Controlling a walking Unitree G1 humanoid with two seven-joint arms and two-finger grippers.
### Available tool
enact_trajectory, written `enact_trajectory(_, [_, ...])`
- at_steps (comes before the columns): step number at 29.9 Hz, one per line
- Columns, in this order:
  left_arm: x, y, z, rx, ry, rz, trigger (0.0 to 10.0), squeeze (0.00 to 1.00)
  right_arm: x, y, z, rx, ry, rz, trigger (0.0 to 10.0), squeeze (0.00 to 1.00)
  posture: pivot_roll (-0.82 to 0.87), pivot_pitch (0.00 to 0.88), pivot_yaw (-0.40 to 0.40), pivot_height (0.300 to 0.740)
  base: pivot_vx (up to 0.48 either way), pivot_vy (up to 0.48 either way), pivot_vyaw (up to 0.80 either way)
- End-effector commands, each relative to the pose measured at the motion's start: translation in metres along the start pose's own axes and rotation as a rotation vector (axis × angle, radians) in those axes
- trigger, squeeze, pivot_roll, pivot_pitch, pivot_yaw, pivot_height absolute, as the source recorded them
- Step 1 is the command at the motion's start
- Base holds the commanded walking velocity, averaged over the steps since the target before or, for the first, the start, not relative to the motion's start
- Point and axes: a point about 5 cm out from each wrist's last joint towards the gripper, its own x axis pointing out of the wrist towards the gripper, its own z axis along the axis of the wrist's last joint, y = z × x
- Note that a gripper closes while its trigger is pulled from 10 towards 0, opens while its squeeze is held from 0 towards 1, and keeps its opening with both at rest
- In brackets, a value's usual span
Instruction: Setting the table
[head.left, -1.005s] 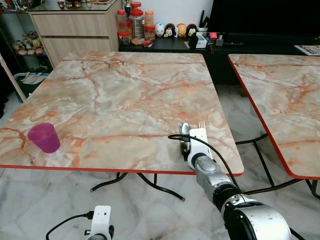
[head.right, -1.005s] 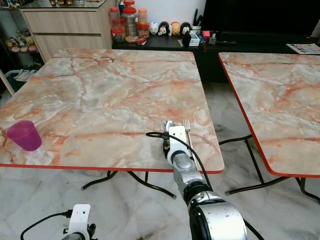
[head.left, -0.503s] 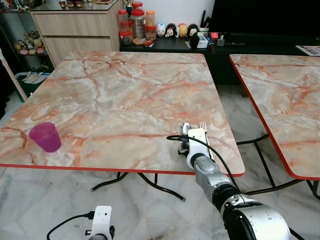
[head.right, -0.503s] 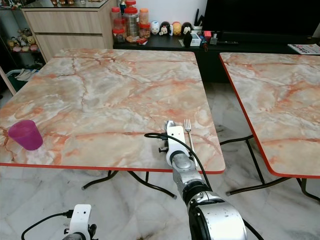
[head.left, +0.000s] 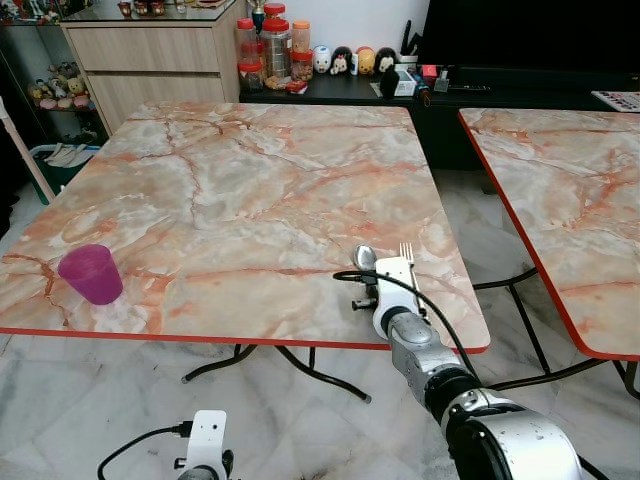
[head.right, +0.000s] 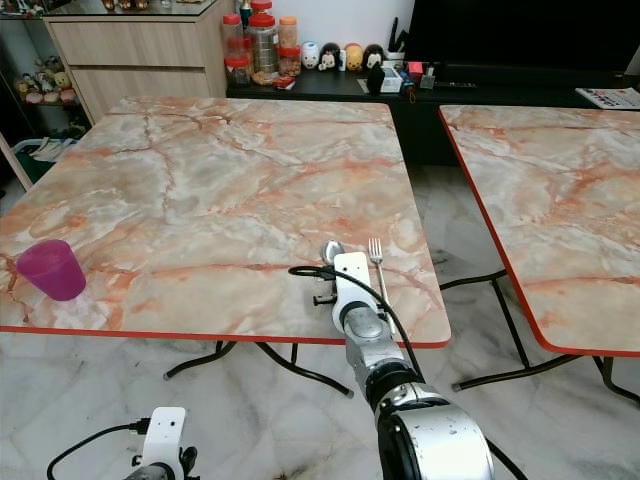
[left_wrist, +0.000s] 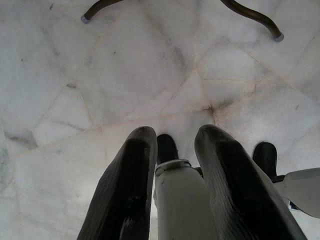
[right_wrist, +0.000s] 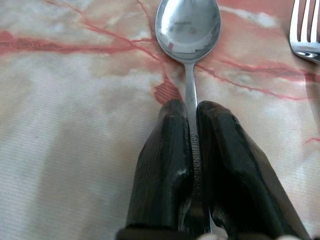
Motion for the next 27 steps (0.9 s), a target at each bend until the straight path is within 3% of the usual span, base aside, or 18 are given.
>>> enact_trajectory(1, [0.0,0.0,0.001,0.019,0.009,-0.003,10.0,0.0,-0.001,-0.005,-0.003,0.006,-0.01,-0.006,0.0,0.0,-0.1,0.0,-0.009,0.74,0.0,0.0,0.0])
enact_trajectory(2, [0.001,0.001,0.002,0.022,0.005,0.001,10.0,0.0,-0.001,-0.001,0.01,-0.002,-0.107,0.022,0.0,0.0,-0.1,0.0,-0.007,0.74,0.0,0.0,0.0])
enact_trajectory(3, [0.001,0.001,0.002,0.023,0.003,0.002,10.0,0.0,-0.001,0.001,0.015,-0.002,-0.141,0.033,8.0,0.0,-0.1,0.0,-0.007,0.74,0.0,0.0,0.0])
enact_trajectory(4, [0.001,0.001,0.003,0.024,0.002,0.004,10.0,0.0,-0.002,0.003,0.022,0.011,-0.191,0.048,10.0,0.0,-0.1,0.0,-0.007,0.74,0.0,0.0,0.0])
enact_trajectory(6, [0.001,0.002,0.003,0.026,-0.001,0.008,10.0,0.0,-0.003,0.005,0.029,0.006,-0.252,0.053,10.0,0.0,-0.1,0.0,-0.004,0.74,0.0,0.0,0.0])
enact_trajectory(9, [0.001,0.002,0.003,0.027,-0.001,0.008,10.0,0.0,-0.003,0.005,0.03,0.005,-0.257,0.054,10.0,0.0,-0.1,0.0,-0.004,0.74,0.0,0.0,0.0])
enact_trajectory(14, [0.0,0.005,-0.002,0.067,0.018,0.015,10.0,0.0,-0.012,0.005,0.05,-0.01,-0.468,0.06,10.0,0.0,-0.12,0.0,0.01,0.74,0.0,0.0,0.0])
enact_trajectory(19, [-0.001,0.008,-0.008,0.103,0.054,0.018,10.0,0.0,-0.013,-0.001,0.059,0.01,-0.512,0.053,10.0,0.0,-0.14,0.0,0.026,0.74,0.0,0.0,0.0])
enact_trajectory(27, [-0.001,0.01,-0.008,0.11,0.062,0.027,10.0,0.0,-0.013,-0.011,0.067,0.007,-0.527,0.029,10.0,0.0,-0.15,0.0,0.032,0.74,0.0,-0.255,0.0])
